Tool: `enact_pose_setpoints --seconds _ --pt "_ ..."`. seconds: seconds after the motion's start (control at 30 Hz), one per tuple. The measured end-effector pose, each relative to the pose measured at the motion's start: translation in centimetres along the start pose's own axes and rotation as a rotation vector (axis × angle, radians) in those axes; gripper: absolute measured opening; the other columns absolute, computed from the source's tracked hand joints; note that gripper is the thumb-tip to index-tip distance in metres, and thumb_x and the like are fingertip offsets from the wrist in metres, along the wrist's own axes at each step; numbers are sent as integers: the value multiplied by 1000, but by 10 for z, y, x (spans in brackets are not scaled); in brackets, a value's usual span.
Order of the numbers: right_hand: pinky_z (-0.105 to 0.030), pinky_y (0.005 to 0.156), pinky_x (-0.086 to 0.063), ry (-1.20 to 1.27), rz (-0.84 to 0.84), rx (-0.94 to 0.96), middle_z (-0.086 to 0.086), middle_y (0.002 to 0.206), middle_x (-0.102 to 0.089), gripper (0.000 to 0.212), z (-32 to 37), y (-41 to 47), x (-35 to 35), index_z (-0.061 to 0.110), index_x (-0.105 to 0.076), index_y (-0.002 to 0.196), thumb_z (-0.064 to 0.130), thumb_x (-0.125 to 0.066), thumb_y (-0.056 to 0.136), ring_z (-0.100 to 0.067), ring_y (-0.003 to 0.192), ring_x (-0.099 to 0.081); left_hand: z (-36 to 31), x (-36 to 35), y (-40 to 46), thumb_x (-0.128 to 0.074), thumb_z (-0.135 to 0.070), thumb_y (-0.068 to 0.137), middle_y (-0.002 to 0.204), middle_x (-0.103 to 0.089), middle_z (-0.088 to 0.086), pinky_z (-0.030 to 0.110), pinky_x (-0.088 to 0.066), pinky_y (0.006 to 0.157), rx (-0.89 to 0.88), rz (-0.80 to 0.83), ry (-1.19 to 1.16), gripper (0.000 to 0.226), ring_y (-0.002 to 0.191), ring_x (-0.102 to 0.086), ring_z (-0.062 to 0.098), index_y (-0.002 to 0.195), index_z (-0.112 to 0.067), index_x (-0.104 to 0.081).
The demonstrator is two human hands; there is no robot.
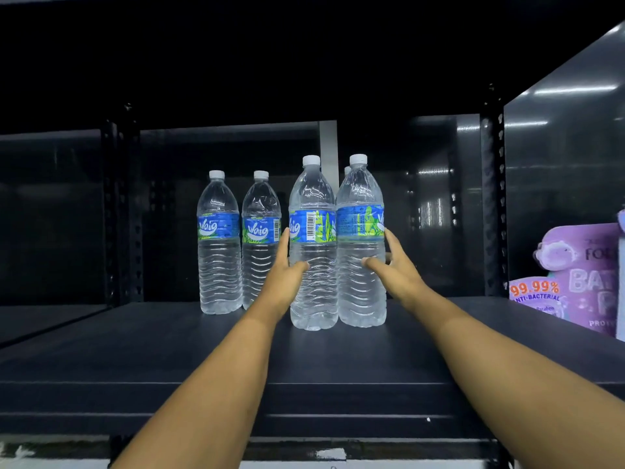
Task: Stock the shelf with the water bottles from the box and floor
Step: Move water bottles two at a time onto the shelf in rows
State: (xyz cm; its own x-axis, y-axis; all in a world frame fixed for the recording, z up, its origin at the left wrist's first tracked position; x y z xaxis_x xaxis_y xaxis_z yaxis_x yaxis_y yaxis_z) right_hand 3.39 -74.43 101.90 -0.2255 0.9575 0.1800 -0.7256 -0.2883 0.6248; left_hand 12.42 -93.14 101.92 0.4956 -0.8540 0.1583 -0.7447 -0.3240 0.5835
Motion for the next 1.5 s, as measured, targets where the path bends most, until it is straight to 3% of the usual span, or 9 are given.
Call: enact_pose_setpoints --seconds 0.17,0.33,0.5,0.67,0.77,0.93,1.07,1.17,1.5 --pt "-31 93 -47 -109 -87 65 7 119 -63 78 0 -2 -1 40 -33 140 33 -78 78 -10 108 -60 4 3 -1 -61 -17 93 156 -29 -1 36 -27 110 -63 -63 111 80 141 -30 21 150 -44 -13" --pt "-34 99 -43 -201 -158 105 -4 133 -46 97 -2 -2 -8 33 -26 147 44 -83 69 -17 117 -51 6 5 -3 -74 -39 81 147 -37 15 48 -33 112 -56 -109 223 96 133 -40 29 152 -36 -9" --pt "-40 107 -39 -110 -84 68 2 136 -48 92 0 -4 -6 41 -19 148 37 -76 75 -14 121 -49 5 4 -4 -65 -22 90 154 -32 6 34 -28 107 -30 -72 124 84 140 -32 20 153 -37 -11" --pt "-38 105 -41 -58 -22 44 10 129 -55 91 0 -6 -5 48 -11 148 15 -66 85 -16 119 -54 6 6 -3 -53 -6 94 146 -43 2 29 -31 99 28 -24 36 76 126 -46 18 152 -38 -16" --pt "-32 102 -38 -136 -42 77 7 135 -51 94 1 -7 -5 44 -8 150 21 -70 84 -14 120 -50 9 7 -3 -60 -13 92 145 -45 2 39 -33 109 27 -20 58 79 130 -44 21 149 -45 -17" --pt "-27 87 -36 -303 -137 121 -8 125 -43 107 4 -10 -9 40 -9 151 38 -82 73 -9 97 -41 9 7 -5 -76 -30 82 128 -49 4 34 -41 98 -87 -66 185 89 114 -49 18 149 -39 -19" --pt "-26 96 -33 -235 -118 114 -7 126 -39 104 6 -12 -5 39 -9 151 33 -80 76 -10 106 -42 10 7 -4 -75 -32 82 142 -42 9 36 -37 103 -72 -65 164 90 126 -44 21 149 -39 -16" --pt "-37 105 -39 -189 -122 80 -4 131 -43 97 4 -9 -4 44 -11 149 31 -76 79 -17 120 -48 7 5 -4 -69 -24 88 152 -35 6 38 -31 110 -57 -47 124 85 138 -34 20 151 -37 -14" --pt "-39 103 -43 -77 -28 86 14 128 -57 90 6 -13 -4 50 -14 147 12 -66 84 -12 118 -56 8 7 -5 -71 -21 86 146 -40 8 35 -36 105 -70 -25 119 86 130 -42 22 149 -41 -16"
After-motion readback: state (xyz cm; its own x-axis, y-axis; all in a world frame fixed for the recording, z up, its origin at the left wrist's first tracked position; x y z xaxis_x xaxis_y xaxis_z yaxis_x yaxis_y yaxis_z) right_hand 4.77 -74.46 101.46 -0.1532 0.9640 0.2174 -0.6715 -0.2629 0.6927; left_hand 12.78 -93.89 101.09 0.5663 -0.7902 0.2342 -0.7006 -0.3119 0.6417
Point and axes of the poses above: each hand's wrist, its own y-axis towards the middle knuckle, its own x-axis out of the back of the hand, z = x × y, the point moved 2 cm from there along y, towards the middle knuckle
